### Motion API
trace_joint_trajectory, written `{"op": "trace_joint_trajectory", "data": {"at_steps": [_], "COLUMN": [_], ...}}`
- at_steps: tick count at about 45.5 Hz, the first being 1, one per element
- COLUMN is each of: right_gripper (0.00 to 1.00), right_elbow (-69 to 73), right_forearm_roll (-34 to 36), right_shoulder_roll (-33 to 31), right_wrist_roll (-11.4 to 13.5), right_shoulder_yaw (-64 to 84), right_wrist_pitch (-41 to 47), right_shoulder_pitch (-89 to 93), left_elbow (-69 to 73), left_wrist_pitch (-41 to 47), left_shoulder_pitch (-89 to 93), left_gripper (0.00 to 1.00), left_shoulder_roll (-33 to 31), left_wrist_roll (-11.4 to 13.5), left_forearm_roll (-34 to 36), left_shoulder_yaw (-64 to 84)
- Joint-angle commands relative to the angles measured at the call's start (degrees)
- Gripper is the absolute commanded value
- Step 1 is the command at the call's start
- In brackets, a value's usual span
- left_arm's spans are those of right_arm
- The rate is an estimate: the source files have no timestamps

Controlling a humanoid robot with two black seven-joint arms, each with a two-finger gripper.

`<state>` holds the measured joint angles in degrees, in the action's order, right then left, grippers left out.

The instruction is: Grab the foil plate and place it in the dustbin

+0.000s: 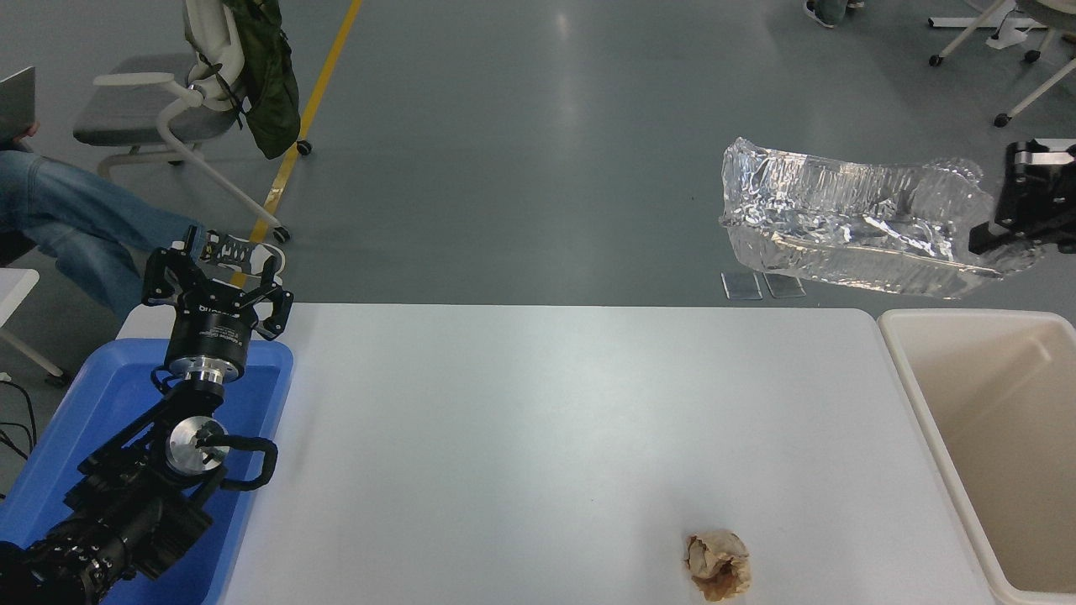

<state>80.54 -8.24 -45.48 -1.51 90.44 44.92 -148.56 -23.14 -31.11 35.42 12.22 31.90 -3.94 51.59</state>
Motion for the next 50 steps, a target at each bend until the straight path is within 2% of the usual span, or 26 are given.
{"op": "trace_joint_trajectory", "data": {"at_steps": [1,5,8,12,19,26,32,41,50], "right_gripper": [0.00,0.00,0.00,0.00,0.00,0.00,0.00,0.00,0.00], "right_elbow": [-7.0,-9.8,-11.5,-12.8,-16.2,-22.3,-28.5,-40.4,-51.9], "right_forearm_roll": [-0.1,0.9,0.9,0.8,0.9,2.7,4.0,4.0,6.7], "right_shoulder_roll": [-7.7,-10.6,-16.9,-20.3,-21.6,-22.2,-20.0,-11.8,-2.6], "right_wrist_roll": [0.2,0.2,0.2,0.1,0.1,0.2,0.2,0.3,0.4], "right_shoulder_yaw": [8.9,10.5,9.3,7.6,1.2,-11.3,-25.0,-42.0,-46.9], "right_wrist_pitch": [-2.1,-9.4,-17.7,-25.2,-33.7,-36.3,-36.9,-37.0,-37.0], "right_shoulder_pitch": [2.5,6.8,11.4,16.3,30.9,49.0,65.6,87.3,97.1], "left_elbow": [0.0,-0.1,-0.1,0.0,-0.1,0.0,0.0,0.0,-0.1], "left_wrist_pitch": [0.0,0.0,0.0,0.0,0.0,0.0,0.0,0.0,0.0], "left_shoulder_pitch": [0.0,0.0,0.0,0.0,-0.1,0.0,0.0,0.0,0.0], "left_gripper": [0.99,0.99,0.99,0.99,0.99,0.99,0.99,0.99,0.99], "left_shoulder_roll": [0.0,0.0,0.0,0.0,0.0,0.0,0.0,0.0,0.0], "left_wrist_roll": [0.0,0.0,0.0,0.0,0.0,0.0,0.0,0.0,0.0], "left_forearm_roll": [0.0,0.0,0.0,0.0,-0.1,-0.1,-0.1,0.0,-0.1], "left_shoulder_yaw": [0.0,0.0,0.0,0.0,0.0,0.0,0.0,0.0,0.0]}}
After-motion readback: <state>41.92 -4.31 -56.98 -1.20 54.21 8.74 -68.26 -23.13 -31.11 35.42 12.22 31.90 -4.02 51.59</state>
